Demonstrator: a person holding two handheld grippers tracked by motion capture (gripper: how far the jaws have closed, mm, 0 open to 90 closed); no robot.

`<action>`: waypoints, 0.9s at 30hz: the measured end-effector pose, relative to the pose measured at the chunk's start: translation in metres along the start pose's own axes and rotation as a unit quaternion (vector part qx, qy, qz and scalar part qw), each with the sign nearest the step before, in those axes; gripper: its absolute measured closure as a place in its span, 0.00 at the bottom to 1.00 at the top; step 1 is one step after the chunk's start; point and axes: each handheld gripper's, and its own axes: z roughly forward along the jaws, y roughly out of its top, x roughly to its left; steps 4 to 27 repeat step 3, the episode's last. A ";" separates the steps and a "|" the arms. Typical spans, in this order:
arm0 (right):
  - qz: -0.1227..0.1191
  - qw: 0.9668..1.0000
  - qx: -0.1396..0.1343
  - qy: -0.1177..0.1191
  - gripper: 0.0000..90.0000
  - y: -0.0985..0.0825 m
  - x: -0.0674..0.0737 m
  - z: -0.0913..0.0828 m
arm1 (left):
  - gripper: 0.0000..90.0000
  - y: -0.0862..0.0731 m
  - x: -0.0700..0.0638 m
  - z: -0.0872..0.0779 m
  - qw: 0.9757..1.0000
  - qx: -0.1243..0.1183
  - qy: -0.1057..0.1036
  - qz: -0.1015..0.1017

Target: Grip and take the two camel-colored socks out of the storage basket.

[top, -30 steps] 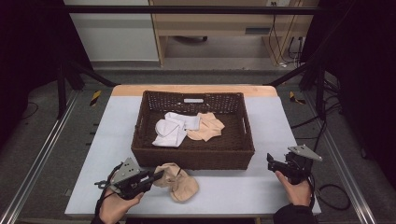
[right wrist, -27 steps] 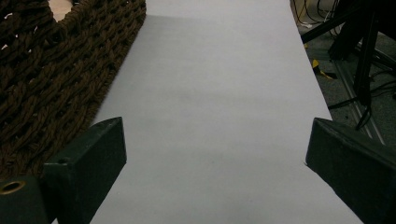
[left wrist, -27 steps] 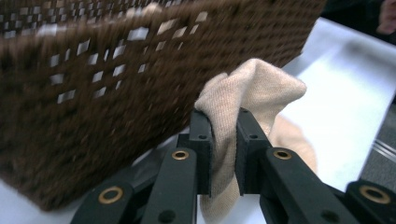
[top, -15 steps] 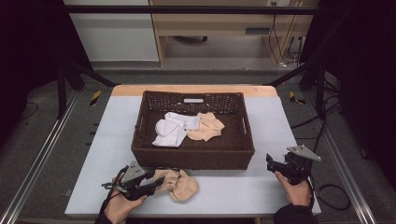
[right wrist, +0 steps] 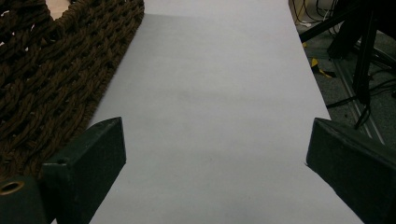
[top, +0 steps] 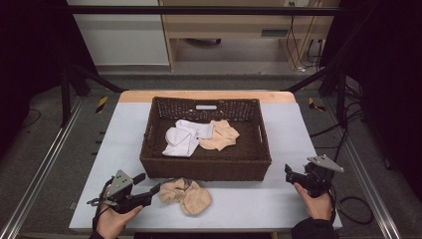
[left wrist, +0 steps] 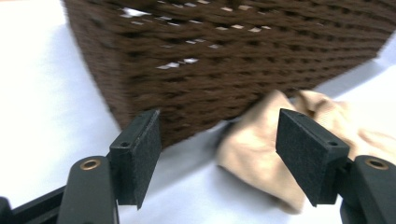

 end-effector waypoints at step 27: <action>0.001 1.000 0.000 0.000 0.06 0.000 0.000 0.000 | 0.35 -0.001 0.007 0.000 1.000 -0.004 0.021 -0.002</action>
